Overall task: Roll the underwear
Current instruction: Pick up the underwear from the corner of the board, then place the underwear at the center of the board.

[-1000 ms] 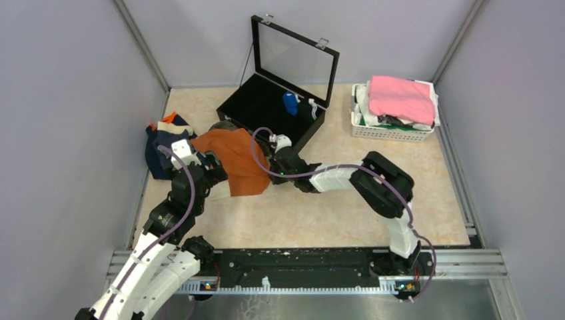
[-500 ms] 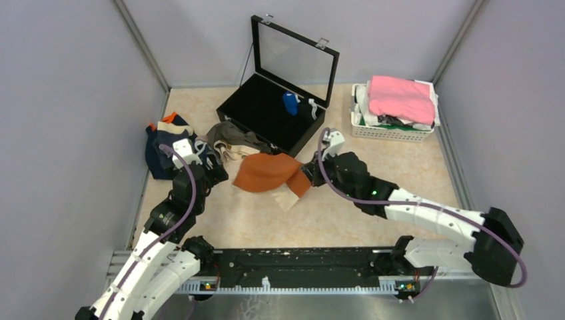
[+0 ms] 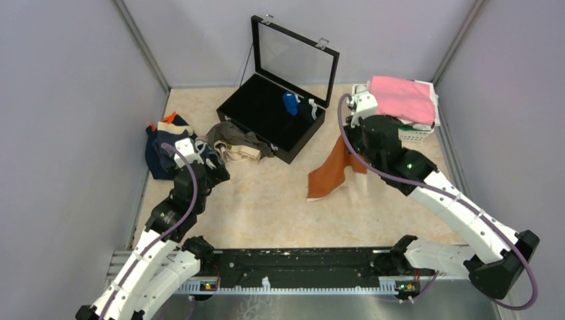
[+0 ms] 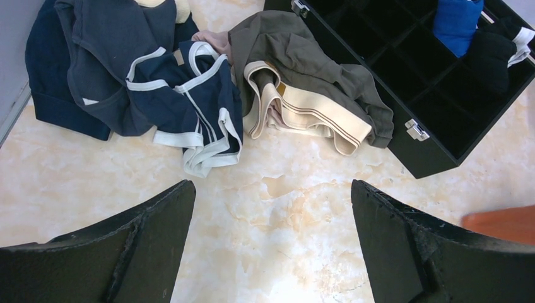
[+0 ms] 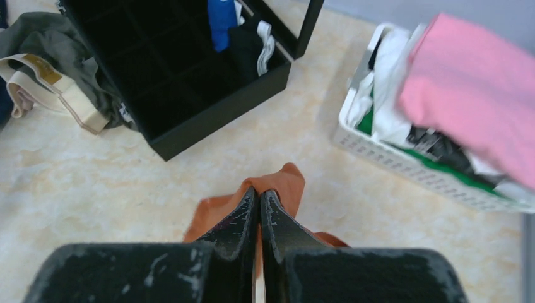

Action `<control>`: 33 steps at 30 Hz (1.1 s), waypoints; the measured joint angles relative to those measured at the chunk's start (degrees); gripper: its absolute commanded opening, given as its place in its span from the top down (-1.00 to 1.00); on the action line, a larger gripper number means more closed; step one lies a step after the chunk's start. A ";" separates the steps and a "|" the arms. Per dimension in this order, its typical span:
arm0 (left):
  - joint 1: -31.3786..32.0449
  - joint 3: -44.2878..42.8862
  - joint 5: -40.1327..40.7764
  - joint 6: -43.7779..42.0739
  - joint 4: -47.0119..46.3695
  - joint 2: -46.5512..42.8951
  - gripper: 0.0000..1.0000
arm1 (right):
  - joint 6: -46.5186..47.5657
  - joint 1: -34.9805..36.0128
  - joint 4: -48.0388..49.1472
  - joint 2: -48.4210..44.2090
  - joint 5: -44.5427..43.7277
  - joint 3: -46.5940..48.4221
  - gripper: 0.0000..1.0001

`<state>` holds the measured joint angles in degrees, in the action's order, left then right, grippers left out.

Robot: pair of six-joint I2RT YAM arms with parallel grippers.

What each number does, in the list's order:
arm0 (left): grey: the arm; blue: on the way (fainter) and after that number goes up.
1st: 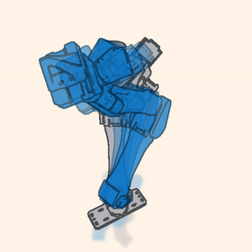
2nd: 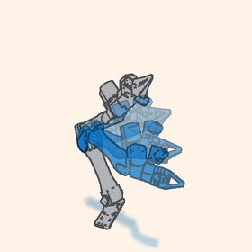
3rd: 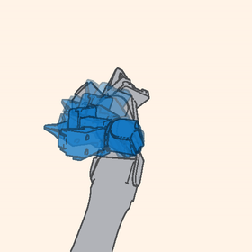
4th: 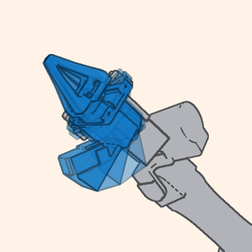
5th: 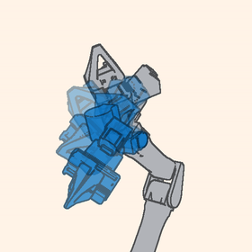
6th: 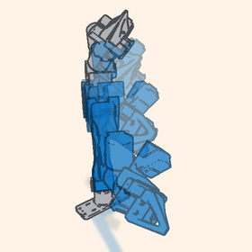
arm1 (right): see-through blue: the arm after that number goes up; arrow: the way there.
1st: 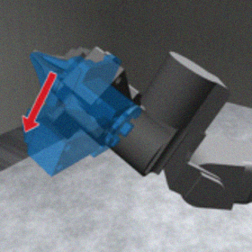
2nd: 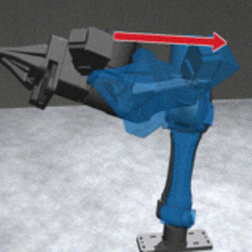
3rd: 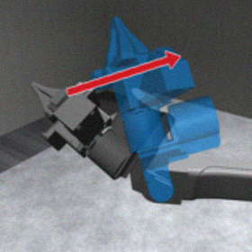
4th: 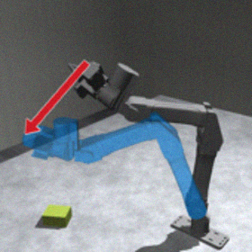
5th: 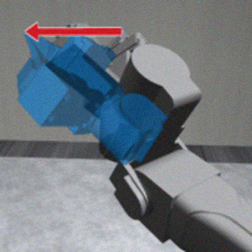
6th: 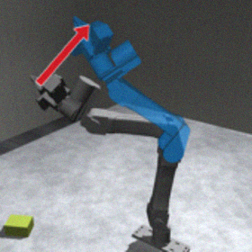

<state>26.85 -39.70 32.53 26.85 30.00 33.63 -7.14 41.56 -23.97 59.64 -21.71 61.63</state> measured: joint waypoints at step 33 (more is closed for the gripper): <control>-0.20 0.00 -6.03 0.72 -1.88 4.61 -0.98 | -19.58 3.37 -18.82 -5.97 4.09 -8.92 -0.38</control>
<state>26.65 -39.70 26.50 27.57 28.12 38.24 -26.72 44.93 -42.78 53.67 -17.63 52.71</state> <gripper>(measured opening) 0.989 0.683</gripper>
